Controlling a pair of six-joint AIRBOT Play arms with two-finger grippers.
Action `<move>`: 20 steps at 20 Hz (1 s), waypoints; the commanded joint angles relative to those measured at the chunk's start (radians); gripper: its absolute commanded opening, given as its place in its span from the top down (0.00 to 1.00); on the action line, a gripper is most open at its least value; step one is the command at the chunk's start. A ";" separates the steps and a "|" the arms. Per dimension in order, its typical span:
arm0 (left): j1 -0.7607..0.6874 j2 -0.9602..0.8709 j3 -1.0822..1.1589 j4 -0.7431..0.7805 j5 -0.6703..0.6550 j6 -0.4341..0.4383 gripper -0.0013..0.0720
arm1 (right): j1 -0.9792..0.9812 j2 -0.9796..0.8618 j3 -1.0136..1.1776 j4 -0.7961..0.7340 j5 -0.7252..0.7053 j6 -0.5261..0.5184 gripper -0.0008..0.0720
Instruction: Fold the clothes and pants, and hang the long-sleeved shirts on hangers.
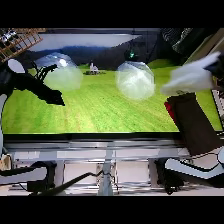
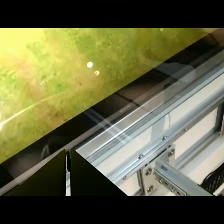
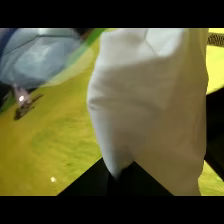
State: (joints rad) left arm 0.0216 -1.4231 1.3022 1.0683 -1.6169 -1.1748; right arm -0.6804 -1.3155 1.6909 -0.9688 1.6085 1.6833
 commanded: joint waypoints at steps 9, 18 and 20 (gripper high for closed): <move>-0.001 0.022 0.000 0.001 0.027 0.004 0.97 | -0.584 0.220 -0.644 -0.524 0.114 -0.221 0.97; 0.003 0.023 0.002 0.011 0.034 -0.002 0.97 | -0.584 0.212 -0.652 -0.536 -0.087 -0.249 0.22; 0.004 0.029 0.029 0.119 0.034 -0.071 0.97 | -0.584 0.214 -0.529 -0.312 -0.075 -0.180 0.22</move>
State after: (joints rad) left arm 0.0235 -1.3998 1.3113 1.0958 -1.5860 -1.1870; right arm -1.2625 -1.1030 1.0527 -1.4761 1.5375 1.4422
